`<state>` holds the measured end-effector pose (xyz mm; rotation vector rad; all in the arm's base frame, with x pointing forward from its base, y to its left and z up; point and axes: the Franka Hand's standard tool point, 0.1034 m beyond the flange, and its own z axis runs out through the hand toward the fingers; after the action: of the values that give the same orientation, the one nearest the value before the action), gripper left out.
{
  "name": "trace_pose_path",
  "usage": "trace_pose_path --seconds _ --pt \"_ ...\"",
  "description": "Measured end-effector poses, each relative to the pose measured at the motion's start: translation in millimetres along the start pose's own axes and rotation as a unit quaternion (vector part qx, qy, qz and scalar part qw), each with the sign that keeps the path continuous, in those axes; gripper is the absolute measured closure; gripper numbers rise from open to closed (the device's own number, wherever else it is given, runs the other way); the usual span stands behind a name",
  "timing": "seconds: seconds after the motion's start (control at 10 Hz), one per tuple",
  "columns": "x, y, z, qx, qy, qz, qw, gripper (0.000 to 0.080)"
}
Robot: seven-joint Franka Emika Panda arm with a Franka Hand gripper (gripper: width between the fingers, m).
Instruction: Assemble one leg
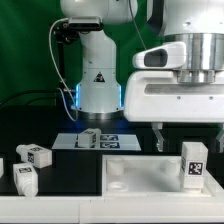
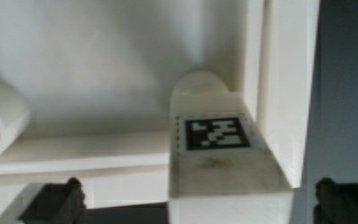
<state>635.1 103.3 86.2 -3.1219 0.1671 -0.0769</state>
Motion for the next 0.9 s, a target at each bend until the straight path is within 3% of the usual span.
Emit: trace_pose_path --seconds 0.1,0.2,0.5,0.7,0.9 --pt "2.1 -0.2 2.9 -0.002 -0.033 0.006 0.999 0.0151" --pt "9.6 -4.3 6.1 -0.002 -0.014 0.013 1.0 0.0151" --pt "9.1 -5.0 6.4 -0.002 -0.014 0.031 0.999 0.0154" --pt "9.0 -5.0 6.5 -0.003 -0.014 0.082 0.997 0.0492" --pt "9.0 -5.1 6.6 -0.003 -0.014 0.146 0.989 0.0515"
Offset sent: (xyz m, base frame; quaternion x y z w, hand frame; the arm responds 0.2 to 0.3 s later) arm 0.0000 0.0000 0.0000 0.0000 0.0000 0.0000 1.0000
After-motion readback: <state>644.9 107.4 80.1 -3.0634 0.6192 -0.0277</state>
